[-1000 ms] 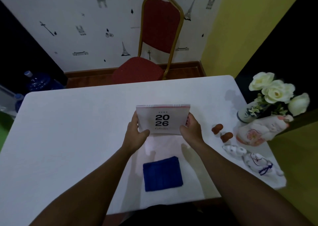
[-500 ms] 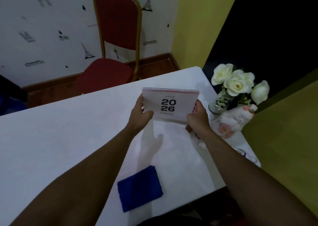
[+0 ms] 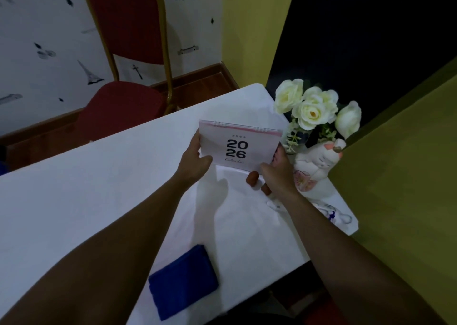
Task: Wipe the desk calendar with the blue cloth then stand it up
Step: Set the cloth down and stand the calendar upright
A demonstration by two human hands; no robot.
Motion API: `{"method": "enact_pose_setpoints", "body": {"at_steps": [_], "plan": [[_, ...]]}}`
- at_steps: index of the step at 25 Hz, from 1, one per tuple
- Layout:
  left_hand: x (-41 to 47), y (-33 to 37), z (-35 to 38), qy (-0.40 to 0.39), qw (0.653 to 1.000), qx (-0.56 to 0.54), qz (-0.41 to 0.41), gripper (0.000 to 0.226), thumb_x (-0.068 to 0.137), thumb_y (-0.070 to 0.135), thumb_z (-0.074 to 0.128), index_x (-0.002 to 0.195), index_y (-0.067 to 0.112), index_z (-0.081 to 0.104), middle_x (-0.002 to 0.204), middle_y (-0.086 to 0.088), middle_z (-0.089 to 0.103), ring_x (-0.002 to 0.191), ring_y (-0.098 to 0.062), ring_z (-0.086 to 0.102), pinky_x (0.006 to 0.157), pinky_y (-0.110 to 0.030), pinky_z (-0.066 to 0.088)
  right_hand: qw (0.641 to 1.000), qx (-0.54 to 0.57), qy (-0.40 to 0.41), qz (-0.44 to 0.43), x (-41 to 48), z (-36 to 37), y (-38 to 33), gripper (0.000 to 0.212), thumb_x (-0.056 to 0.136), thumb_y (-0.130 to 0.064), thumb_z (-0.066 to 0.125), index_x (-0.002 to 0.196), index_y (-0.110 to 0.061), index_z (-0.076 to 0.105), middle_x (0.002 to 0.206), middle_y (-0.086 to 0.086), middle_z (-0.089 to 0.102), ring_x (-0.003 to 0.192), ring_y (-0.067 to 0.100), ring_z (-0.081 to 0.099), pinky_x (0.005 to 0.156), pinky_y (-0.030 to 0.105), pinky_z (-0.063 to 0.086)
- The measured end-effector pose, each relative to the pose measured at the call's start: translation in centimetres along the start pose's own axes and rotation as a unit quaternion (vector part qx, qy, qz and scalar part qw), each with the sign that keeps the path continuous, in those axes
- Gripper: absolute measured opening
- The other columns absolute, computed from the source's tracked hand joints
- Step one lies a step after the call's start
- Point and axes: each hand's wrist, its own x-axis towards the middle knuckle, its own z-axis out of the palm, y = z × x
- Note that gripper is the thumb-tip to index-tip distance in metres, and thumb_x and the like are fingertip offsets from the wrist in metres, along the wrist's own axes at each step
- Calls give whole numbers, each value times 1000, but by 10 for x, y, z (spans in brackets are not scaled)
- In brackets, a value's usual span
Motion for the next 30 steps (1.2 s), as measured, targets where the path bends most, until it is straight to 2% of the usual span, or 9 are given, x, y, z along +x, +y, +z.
{"method": "enact_pose_setpoints", "body": {"at_steps": [2, 4, 8, 13, 17, 20, 22, 25, 30], "plan": [[-3, -5, -2, 16, 1000, 11, -7, 84, 101, 2, 53, 169, 33, 15, 175, 2, 27, 160, -29, 31, 124, -57, 35, 999, 23, 30, -12, -7, 2, 1, 65, 77, 3, 55, 135, -27, 54, 117, -8, 73, 105, 6, 70, 76, 14, 58], [-10, -13, -1, 34, 999, 18, -10, 79, 102, 2, 50, 169, 29, 18, 176, 3, 25, 160, -27, 32, 126, -51, 34, 997, 56, 47, -22, -13, 5, 2, 65, 77, 3, 54, 136, -24, 54, 119, -7, 73, 106, 1, 69, 74, 10, 56], [-23, -17, 5, 33, 999, 20, 7, 77, 100, -3, 47, 167, 29, 24, 173, 3, 33, 158, -27, 36, 125, -51, 35, 996, 69, 47, -33, -19, 7, 5, 71, 76, 6, 53, 140, -27, 53, 124, -7, 71, 108, 5, 68, 79, 20, 60], [-18, -6, 12, 26, 999, 26, 2, 77, 99, -3, 50, 166, 25, 27, 171, 1, 36, 158, -29, 37, 126, -53, 34, 996, 74, 51, -21, -19, 2, 11, 73, 76, 6, 57, 142, -24, 52, 130, -4, 69, 119, 15, 66, 100, 38, 58], [-12, -2, 16, 16, 999, 49, 3, 75, 101, 2, 51, 167, 25, 23, 173, -1, 33, 159, -31, 34, 126, -54, 34, 995, 90, 23, -24, -26, -6, 13, 68, 79, 5, 62, 139, -26, 53, 127, -4, 71, 116, 14, 68, 70, 21, 61], [-9, -2, 19, 8, 998, 59, 6, 76, 101, 4, 52, 167, 26, 22, 173, 0, 32, 159, -31, 34, 125, -54, 34, 995, 98, 19, -32, -30, -11, 15, 64, 80, -1, 64, 136, -30, 55, 125, -6, 72, 114, 13, 68, 61, 19, 58], [-8, -1, 20, 3, 998, 63, 5, 77, 101, 5, 54, 167, 26, 22, 173, 1, 32, 159, -32, 34, 124, -56, 35, 995, 94, 18, -36, -31, -14, 18, 62, 80, -5, 65, 135, -31, 55, 125, -7, 72, 116, 14, 68, 66, 26, 61], [-6, 1, 21, -3, 997, 71, 5, 77, 100, 6, 54, 167, 27, 21, 173, 1, 32, 158, -34, 34, 122, -58, 36, 996, 87, 13, -33, -30, -17, 22, 62, 76, -12, 66, 133, -32, 55, 124, -9, 73, 117, 11, 68, 90, 43, 62], [-6, 1, 18, -13, 995, 95, 13, 76, 101, 8, 54, 167, 26, 20, 173, 0, 32, 157, -35, 36, 120, -58, 38, 996, 84, 12, -31, -30, -18, 23, 68, 68, -22, 65, 134, -31, 55, 125, -11, 72, 117, 6, 67, 101, 42, 58]]}}
